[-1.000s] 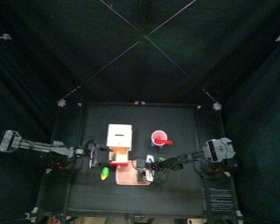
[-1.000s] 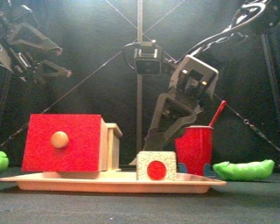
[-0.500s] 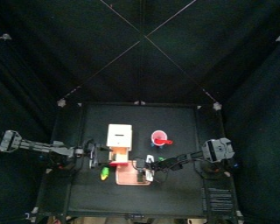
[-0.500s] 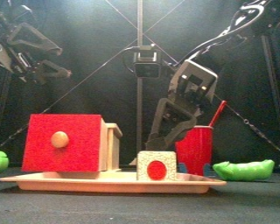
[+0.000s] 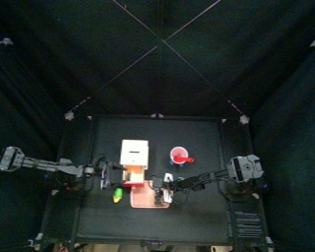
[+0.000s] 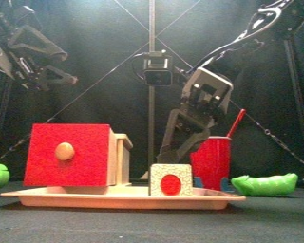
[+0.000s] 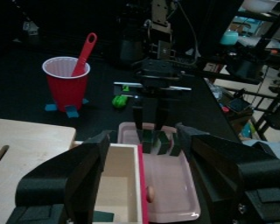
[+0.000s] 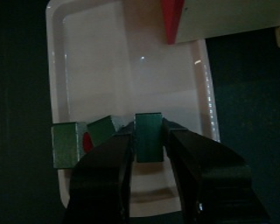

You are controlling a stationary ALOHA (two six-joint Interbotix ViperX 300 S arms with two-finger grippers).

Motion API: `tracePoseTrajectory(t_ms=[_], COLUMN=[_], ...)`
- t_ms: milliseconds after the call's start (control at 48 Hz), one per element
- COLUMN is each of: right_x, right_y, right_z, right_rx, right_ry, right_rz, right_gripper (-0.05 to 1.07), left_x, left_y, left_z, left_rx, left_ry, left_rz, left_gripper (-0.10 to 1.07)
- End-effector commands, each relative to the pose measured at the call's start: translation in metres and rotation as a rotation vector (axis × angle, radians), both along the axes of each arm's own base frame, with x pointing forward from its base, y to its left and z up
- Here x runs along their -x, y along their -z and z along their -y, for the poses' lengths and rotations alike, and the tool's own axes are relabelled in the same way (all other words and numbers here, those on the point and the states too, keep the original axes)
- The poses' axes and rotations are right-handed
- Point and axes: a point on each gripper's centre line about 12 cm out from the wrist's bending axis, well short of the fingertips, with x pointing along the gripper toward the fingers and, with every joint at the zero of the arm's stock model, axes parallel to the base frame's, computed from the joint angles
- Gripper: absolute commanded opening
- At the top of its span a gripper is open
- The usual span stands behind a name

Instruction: Grab sushi piece off plate

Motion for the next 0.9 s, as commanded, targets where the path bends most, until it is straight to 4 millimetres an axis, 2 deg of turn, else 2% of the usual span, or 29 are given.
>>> tracePoseTrajectory(t_ms=[0, 250, 875], right_x=[-0.007, -0.009, -0.014], right_y=[-0.027, -0.055, -0.081], right_z=[0.007, 0.015, 0.023], right_rx=[0.0, 0.001, -0.008], right_ry=[0.018, 0.038, 0.053], right_rz=[0.061, 0.117, 0.205], right_gripper=[0.64, 0.63, 0.63], left_x=[-0.002, -0.002, -0.002], left_y=[-0.006, -0.005, -0.005], left_z=[-0.001, -0.001, -0.001], left_rx=[-0.001, -0.001, 0.0], left_ry=[-0.004, -0.004, -0.004], left_rz=[0.021, 0.02, 0.02], left_gripper=[0.96, 0.96, 0.96])
